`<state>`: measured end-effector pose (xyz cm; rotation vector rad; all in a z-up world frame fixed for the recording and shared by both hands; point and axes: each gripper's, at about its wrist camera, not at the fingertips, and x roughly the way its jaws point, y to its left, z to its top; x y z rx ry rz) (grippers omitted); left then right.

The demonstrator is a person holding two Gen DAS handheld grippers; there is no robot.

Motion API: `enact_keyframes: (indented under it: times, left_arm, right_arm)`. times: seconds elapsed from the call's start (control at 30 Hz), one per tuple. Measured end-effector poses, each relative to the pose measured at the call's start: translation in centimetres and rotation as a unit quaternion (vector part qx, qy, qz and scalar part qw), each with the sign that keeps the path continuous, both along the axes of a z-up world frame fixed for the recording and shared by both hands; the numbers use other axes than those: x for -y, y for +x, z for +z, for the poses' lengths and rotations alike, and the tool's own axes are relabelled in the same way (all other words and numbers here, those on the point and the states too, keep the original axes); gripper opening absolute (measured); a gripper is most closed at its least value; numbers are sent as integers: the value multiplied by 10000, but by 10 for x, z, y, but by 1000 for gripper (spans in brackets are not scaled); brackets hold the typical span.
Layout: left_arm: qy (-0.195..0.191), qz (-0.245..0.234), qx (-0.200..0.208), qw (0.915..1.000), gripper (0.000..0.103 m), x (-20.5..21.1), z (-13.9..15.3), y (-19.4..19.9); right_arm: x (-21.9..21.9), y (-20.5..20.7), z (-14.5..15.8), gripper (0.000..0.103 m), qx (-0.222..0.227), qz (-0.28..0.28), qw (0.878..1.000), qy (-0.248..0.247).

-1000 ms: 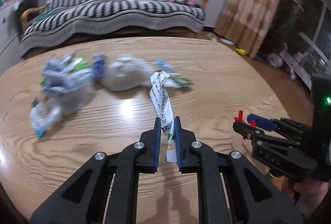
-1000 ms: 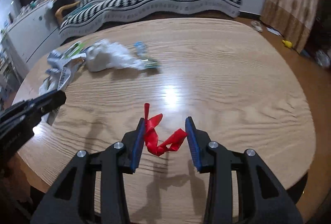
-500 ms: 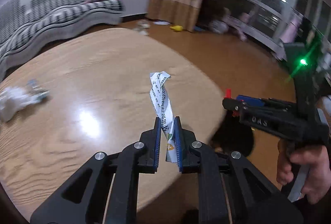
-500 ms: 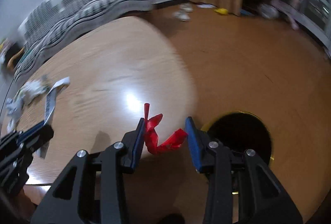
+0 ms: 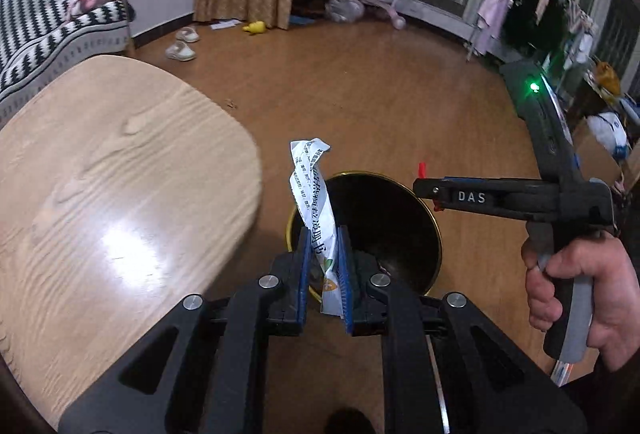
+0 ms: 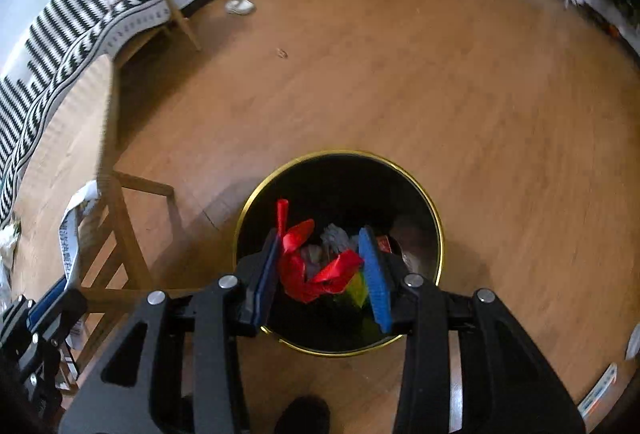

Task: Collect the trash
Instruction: 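Carry strip and ribbon over the black bin and open both tools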

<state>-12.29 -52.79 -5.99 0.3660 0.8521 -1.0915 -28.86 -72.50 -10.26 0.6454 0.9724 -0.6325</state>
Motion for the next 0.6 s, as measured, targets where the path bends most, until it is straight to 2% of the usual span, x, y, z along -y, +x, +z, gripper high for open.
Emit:
enact_keyframes:
  times: [0.3,0.37,0.47,0.6]
  left_arm:
    - [138,-155,-74,9998,12,23,-16,12]
    - [148,-178,-91,9997,12,28,-18,11]
    - [160,-228,-135,9995,12,33,-21,12]
    - [204,-300,-218,9991,12,39,-28,13]
  right_arm:
    - [5,5,-8,42,-64,-97,9999,112]
    - [6,8,-7,46,-55,-111,9999,120]
    - [8,8,-8,60,-20,-167,9998,147]
    - [10,5,-5,62,-1,-212,9998,52]
